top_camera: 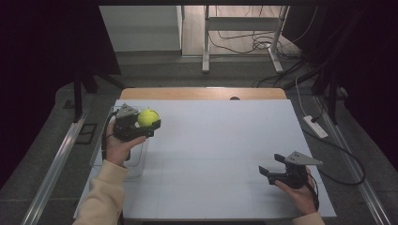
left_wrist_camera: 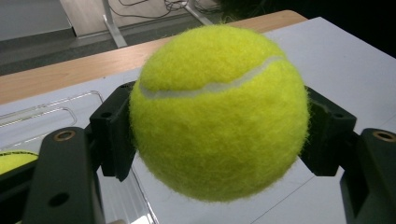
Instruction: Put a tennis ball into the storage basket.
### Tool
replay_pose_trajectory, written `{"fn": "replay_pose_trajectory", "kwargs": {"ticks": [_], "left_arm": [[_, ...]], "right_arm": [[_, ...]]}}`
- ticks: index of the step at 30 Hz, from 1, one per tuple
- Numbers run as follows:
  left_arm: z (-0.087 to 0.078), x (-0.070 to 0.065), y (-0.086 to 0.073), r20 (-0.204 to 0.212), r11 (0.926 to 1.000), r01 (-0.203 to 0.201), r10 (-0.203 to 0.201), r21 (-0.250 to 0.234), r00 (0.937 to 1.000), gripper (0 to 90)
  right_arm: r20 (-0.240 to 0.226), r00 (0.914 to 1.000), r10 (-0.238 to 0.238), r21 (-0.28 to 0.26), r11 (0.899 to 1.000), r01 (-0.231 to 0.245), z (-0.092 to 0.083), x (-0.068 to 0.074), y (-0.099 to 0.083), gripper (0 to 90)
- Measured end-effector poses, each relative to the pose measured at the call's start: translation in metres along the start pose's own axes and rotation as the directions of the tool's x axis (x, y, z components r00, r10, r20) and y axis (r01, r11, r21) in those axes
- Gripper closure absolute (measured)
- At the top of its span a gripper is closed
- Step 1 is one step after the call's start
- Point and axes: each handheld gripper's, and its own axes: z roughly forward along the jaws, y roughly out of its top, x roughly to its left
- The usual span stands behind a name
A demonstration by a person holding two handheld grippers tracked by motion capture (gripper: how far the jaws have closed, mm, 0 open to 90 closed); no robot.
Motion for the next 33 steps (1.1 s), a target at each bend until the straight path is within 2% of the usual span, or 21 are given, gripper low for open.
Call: {"fn": "replay_pose_trajectory", "kwargs": {"ticks": [12, 33], "left_arm": [[-0.006, 0.007, -0.002, -0.011, 0.9999, 0.010, -0.010, -0.008, 0.9999, 26.6], [-0.025, 0.035, -0.013, -0.067, 0.9981, 0.058, -0.060, -0.018, 0.9960, 26.6]], "right_arm": [[-0.002, 1.0000, 0.001, 0.001, 1.000, -0.001, 0.000, 0.000, 0.000, 15.0], [0.001, 1.0000, -0.001, -0.001, 1.000, 0.001, 0.000, 0.000, 0.000, 15.1]]}}
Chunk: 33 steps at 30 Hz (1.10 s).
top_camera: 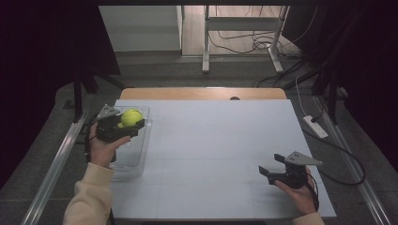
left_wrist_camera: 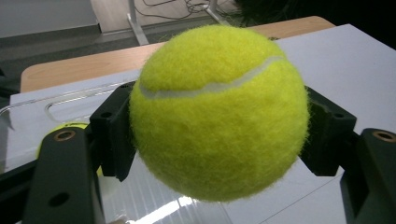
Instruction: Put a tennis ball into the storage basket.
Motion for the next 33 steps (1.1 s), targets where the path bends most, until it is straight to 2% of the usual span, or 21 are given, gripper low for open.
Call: {"fn": "replay_pose_trajectory", "kwargs": {"ticks": [11, 21, 33], "left_arm": [[-0.008, 0.017, -0.006, -0.051, 0.9998, 0.019, -0.018, 0.011, 0.9985, 26.6], [-0.009, 0.032, -0.013, -0.087, 0.9983, 0.047, -0.044, 0.035, 0.9952, 26.6], [-0.006, 0.040, -0.020, -0.111, 0.9960, 0.064, -0.057, 0.062, 0.9923, 26.6]], "right_arm": [[0.003, 1.0000, -0.001, 0.003, 1.000, 0.001, 0.000, 0.000, 0.000, 15.1], [0.001, 1.0000, -0.001, 0.004, 1.000, 0.001, 0.001, 0.000, 0.000, 15.1], [0.001, 1.0000, -0.003, 0.009, 1.000, 0.003, 0.002, 0.000, 0.000, 15.1]]}}
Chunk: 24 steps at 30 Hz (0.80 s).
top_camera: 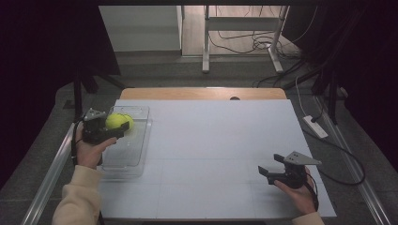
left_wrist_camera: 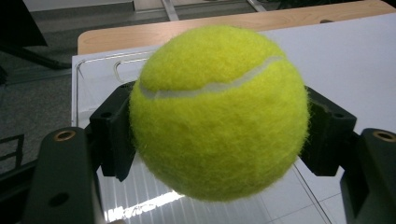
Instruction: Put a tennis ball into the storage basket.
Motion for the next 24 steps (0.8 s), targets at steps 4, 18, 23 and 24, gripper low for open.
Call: {"fn": "replay_pose_trajectory", "kwargs": {"ticks": [4, 18, 23, 24], "left_arm": [[0.003, 0.002, -0.002, -0.005, 0.9998, 0.005, -0.005, 0.018, 1.0000, 26.5], [0.014, 0.008, -0.012, -0.018, 0.9968, 0.017, -0.016, 0.079, 0.9997, 26.5], [0.020, 0.010, -0.015, -0.026, 0.9927, 0.014, -0.011, 0.120, 0.9996, 26.5], [0.021, 0.010, -0.016, -0.025, 0.9915, 0.015, -0.011, 0.129, 0.9996, 26.5]], "right_arm": [[-0.001, 1.0000, -0.001, 0.002, 1.000, 0.001, 0.001, 0.000, 0.000, 15.1], [-0.002, 1.0000, -0.003, 0.001, 1.000, 0.003, 0.001, 0.000, 0.000, 15.0], [-0.001, 1.0000, -0.003, 0.000, 1.000, 0.003, 0.000, 0.000, 0.000, 15.1], [-0.001, 1.0000, -0.002, -0.001, 1.000, 0.002, 0.000, 0.000, 0.000, 15.0]]}}
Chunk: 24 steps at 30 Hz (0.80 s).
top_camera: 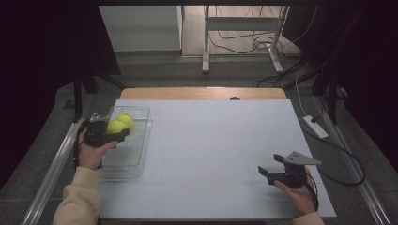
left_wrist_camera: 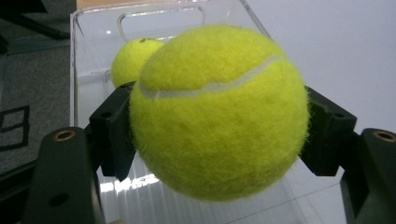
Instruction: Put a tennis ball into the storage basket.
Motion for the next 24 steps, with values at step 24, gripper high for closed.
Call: {"fn": "replay_pose_trajectory", "kwargs": {"ticks": [24], "left_arm": [[0.015, 0.005, -0.001, -0.046, 0.9904, 0.000, 0.006, 0.138, 0.9989, 26.2]], "right_arm": [[-0.002, 1.0000, -0.003, 0.003, 1.000, 0.003, 0.001, 0.000, 0.000, 15.0]]}}
